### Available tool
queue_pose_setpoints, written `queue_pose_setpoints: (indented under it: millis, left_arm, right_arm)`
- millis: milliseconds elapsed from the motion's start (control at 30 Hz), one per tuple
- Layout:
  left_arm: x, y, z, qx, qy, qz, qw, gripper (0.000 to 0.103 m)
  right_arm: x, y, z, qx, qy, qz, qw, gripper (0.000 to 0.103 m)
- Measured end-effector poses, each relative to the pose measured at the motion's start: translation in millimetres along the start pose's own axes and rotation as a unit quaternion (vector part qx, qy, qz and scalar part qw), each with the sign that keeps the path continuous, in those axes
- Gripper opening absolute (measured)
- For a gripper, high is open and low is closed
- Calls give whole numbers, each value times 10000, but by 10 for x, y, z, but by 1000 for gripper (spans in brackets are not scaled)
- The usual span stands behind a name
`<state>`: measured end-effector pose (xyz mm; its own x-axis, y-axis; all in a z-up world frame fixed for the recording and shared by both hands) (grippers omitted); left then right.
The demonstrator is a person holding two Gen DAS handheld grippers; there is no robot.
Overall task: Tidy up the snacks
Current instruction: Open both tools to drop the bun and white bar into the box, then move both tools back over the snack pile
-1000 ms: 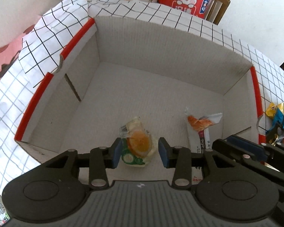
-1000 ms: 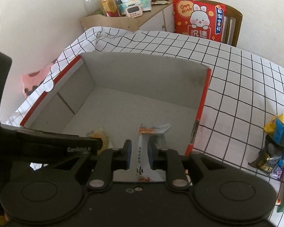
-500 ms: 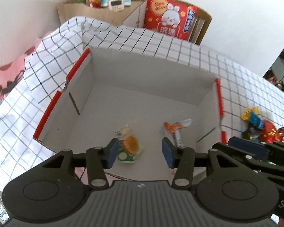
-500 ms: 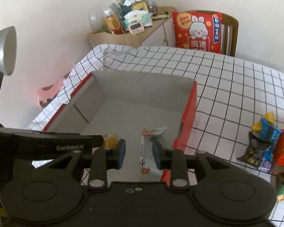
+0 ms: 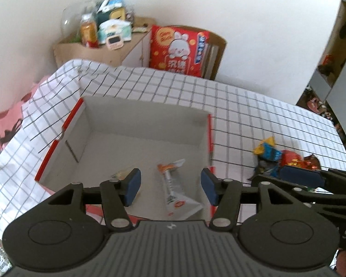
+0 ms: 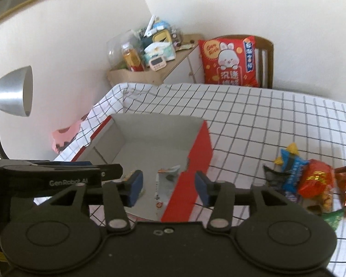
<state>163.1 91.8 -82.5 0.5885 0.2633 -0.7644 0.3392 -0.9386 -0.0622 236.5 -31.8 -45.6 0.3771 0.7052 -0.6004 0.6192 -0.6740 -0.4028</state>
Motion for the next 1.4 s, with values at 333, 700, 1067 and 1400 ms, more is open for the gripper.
queue_pose_setpoints:
  millis: [333, 700, 1067, 1400]
  left_arm:
    - [-298, 556, 52, 206, 308, 233, 9990, 67]
    - [-429, 1205, 156, 386, 521, 464, 9968, 72]
    - [-264, 1696, 300, 375, 318, 664, 9966, 76]
    - [61, 2114, 366, 553, 158, 627, 9964, 76]
  right_arm:
    - [-573, 248, 24, -110, 400, 179, 9990, 80]
    - [-1100, 825, 181, 14, 709, 609, 9956, 94]
    - [-1418, 1424, 382, -4, 846, 997, 9914, 103]
    - [-1463, 2049, 387, -152, 653, 1316, 9890, 103]
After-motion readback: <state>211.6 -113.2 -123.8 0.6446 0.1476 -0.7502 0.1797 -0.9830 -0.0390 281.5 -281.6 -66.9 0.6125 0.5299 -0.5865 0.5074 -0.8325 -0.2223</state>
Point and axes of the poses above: each gripper's, at about its wrist camera, not at the fingertips, and x roughly the way its jaws point, y to its right, z to its underside, the point moved 10 cm from there along x, roughly the way its jaws point, and after that the axes turned 10 degrees about -z, right-handed, at the moved point
